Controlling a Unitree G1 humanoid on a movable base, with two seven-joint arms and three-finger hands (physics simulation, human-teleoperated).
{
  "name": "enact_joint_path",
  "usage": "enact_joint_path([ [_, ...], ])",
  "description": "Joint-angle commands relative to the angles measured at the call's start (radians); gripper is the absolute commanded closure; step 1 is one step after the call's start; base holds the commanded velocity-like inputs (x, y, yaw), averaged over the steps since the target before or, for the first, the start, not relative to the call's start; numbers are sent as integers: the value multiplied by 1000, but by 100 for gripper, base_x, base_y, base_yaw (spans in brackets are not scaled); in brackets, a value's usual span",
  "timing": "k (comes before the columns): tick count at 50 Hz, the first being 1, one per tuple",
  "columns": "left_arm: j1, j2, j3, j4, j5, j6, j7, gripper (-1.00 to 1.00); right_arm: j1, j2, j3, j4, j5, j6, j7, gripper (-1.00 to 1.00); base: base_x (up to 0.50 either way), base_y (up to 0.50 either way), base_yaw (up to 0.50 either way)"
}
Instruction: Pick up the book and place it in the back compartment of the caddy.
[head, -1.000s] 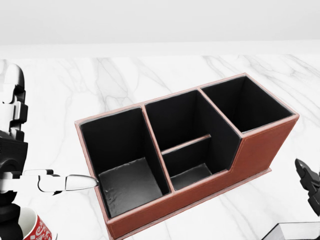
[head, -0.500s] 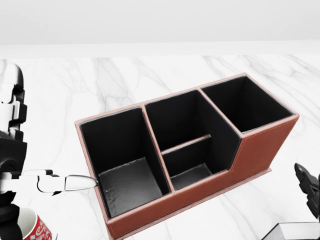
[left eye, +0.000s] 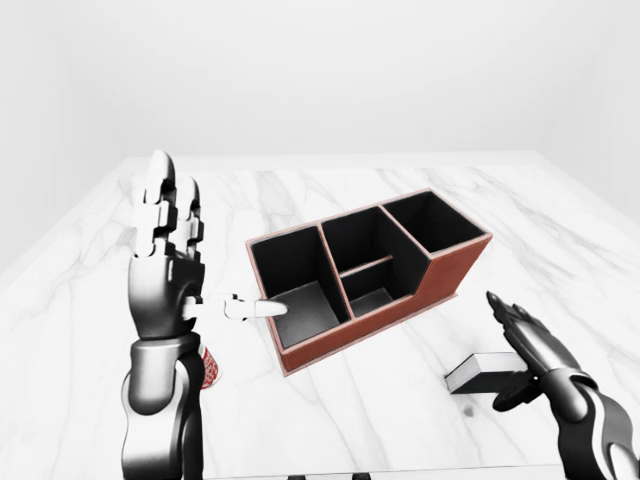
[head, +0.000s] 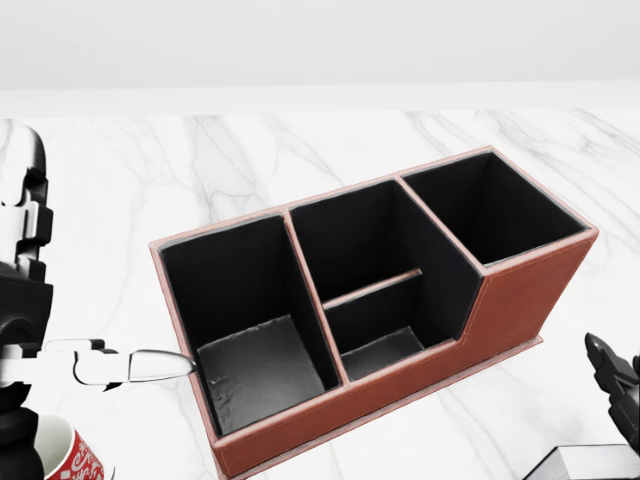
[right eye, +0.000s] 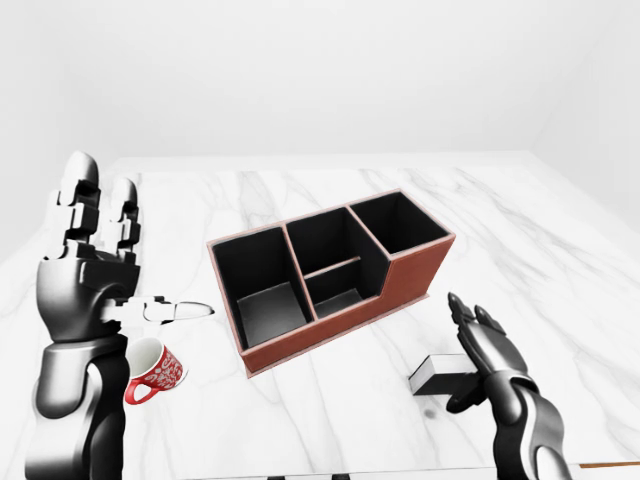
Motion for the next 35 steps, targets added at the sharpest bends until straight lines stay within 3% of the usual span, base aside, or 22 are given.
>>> enact_joint_path([
  [1,3,-1,-3,-2,2,0,0,-100,2,1,5,10,3,0,3,-100,0,0,0],
  [2,3,-1,-3,-1,2,0,0,-100,3,1,5,9,4,0,6,-100,0,0,0],
  [3,4,-2,-4,1,2,0,0,-100,2,1,5,9,4,0,5,-60,0,0,0],
  [4,4,-2,-4,4,3,0,0,-100,1,2,4,8,8,0,8,87,0,0,0],
  [5,4,-2,-4,4,3,0,0,-100,1,2,4,8,8,0,8,87,0,0,0],
  [6,2,-1,-3,3,2,0,0,-100,3,1,5,11,10,0,9,100,0,0,0],
  [22,1,-1,-3,13,3,0,0,-100,8,4,-2,-12,10,0,21,100,0,0,0],
  [35,5,-4,-10,17,6,0,2,-100,3,26,-27,-143,16,0,95,100,0,0,0],
])
